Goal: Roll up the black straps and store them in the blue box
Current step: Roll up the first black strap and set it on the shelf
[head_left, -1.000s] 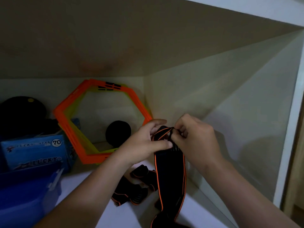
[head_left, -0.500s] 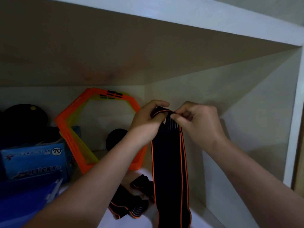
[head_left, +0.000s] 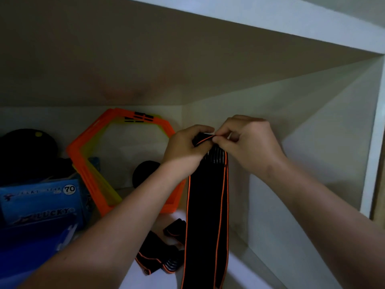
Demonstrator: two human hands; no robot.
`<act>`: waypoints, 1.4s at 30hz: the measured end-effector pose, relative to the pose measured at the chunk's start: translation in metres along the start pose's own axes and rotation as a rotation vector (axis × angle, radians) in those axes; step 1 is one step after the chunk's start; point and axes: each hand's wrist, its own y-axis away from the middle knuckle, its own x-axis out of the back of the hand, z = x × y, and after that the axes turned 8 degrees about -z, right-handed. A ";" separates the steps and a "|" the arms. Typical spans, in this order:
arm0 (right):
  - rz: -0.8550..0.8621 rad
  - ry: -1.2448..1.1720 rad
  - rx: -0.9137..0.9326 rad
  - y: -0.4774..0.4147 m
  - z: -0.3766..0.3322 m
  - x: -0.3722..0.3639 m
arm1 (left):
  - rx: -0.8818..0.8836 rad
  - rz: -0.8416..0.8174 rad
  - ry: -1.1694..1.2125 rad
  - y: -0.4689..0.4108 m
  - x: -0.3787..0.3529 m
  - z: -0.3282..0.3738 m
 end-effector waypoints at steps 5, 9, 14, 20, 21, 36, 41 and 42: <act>-0.062 0.006 -0.001 -0.003 0.001 -0.002 | 0.013 0.035 0.042 -0.001 0.002 -0.005; -0.017 -0.010 0.015 -0.008 -0.004 -0.002 | 0.120 -0.154 0.504 0.010 0.012 -0.009; -0.025 -0.025 0.002 -0.015 -0.010 -0.003 | 0.410 -0.537 1.198 0.051 -0.002 -0.039; -0.029 0.020 -0.020 -0.011 -0.006 0.002 | 0.304 -0.670 1.336 0.057 -0.042 -0.042; -0.028 0.038 -0.025 -0.010 -0.004 0.003 | 0.308 -0.648 1.340 0.056 -0.045 -0.040; -0.087 0.232 -0.217 -0.019 0.016 -0.007 | 0.585 -0.546 1.261 0.123 -0.064 -0.043; -0.189 0.277 -0.306 -0.018 0.033 -0.033 | 0.637 -0.575 1.279 0.168 -0.066 -0.060; -0.211 0.292 -0.323 -0.015 0.037 -0.040 | 0.661 -0.586 1.288 0.176 -0.067 -0.063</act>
